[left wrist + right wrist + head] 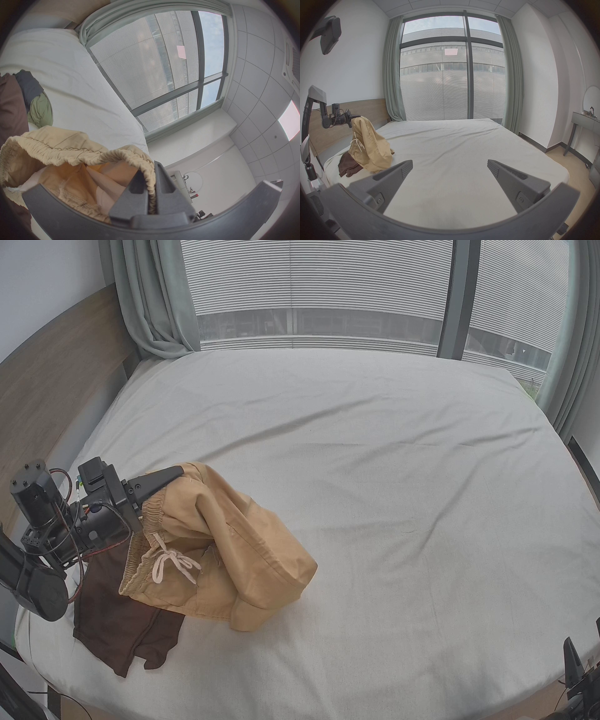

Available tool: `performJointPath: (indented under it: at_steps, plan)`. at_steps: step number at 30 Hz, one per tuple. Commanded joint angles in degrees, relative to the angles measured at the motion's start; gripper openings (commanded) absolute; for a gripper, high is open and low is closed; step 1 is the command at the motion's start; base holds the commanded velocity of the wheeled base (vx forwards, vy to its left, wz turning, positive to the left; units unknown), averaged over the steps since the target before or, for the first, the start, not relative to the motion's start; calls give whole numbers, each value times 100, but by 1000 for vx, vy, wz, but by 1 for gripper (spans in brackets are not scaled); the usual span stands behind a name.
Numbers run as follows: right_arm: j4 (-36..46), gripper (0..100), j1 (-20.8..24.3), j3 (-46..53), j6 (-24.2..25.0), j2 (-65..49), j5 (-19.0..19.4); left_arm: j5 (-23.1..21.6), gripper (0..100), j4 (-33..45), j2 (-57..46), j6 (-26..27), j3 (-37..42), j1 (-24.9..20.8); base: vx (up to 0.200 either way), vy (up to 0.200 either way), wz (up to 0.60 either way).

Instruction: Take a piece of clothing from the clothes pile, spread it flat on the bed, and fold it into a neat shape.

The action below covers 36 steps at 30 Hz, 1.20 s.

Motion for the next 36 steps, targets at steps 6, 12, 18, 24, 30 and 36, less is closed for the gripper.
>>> performJointPath:
  at_steps: [6,12,18,24,30,36]
  plan:
    - [-9,100,0,101,2,-40,5,701,0,-287,-175,-767,18,-621,0,0,0]
    - [0,100,0,101,2,-40,5,1246,0,-401,-184,-1092,-79,-1069,0,0,0]
    - [0,100,0,101,2,-40,5,1588,0,-393,-201,-1145,-79,-1395,0,0,0]
    - [-9,100,0,101,-7,-40,5,1914,0,-305,-272,-1180,-158,-1676,0,0,0]
    - [0,100,0,101,-7,-40,5,1984,0,-296,-307,-1180,-202,-1940,0,0,0]
    - [0,100,0,101,-7,-40,5,2212,0,-287,-307,-1180,-334,-2273,0,0,0]
